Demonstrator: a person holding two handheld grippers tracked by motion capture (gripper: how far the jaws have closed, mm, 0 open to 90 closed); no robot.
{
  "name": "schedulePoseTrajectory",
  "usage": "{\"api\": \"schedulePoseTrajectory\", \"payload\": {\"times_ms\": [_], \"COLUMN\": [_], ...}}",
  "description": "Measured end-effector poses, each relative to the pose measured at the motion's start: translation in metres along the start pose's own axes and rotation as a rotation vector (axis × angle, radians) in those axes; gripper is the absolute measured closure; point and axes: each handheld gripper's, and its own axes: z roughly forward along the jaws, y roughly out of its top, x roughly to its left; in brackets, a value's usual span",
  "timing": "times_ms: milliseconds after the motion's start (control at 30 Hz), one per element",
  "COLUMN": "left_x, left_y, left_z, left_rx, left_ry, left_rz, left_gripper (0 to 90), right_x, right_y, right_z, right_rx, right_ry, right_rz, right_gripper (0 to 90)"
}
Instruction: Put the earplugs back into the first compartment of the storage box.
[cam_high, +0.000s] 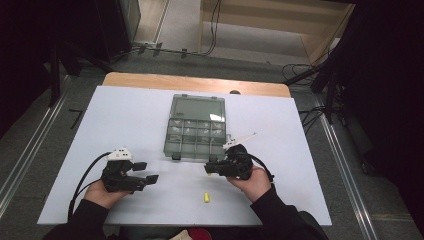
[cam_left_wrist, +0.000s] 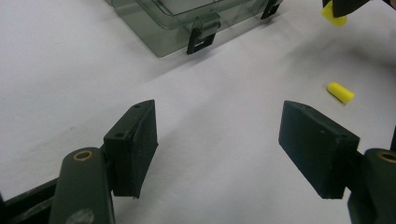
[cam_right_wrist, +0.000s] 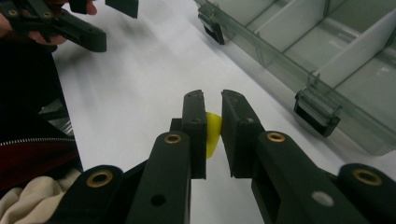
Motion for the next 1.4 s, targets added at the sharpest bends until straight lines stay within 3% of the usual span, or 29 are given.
{"api": "schedulePoseTrajectory", "payload": {"times_ms": [533,1400], "left_x": [-0.001,0.0], "left_y": [0.003,0.004], "left_z": [0.003,0.003], "left_rx": [-0.001,0.0], "left_ry": [-0.011,-0.017], "left_rz": [0.007,0.006], "left_gripper": [28.1,28.1], "right_x": [-0.002,-0.002], "right_y": [0.023,0.064], "right_z": [-0.008,0.001], "right_rx": [-0.05,-0.072], "right_ry": [-0.006,-0.011], "right_rz": [-0.002,-0.015], "right_gripper": [77.7,77.7]}}
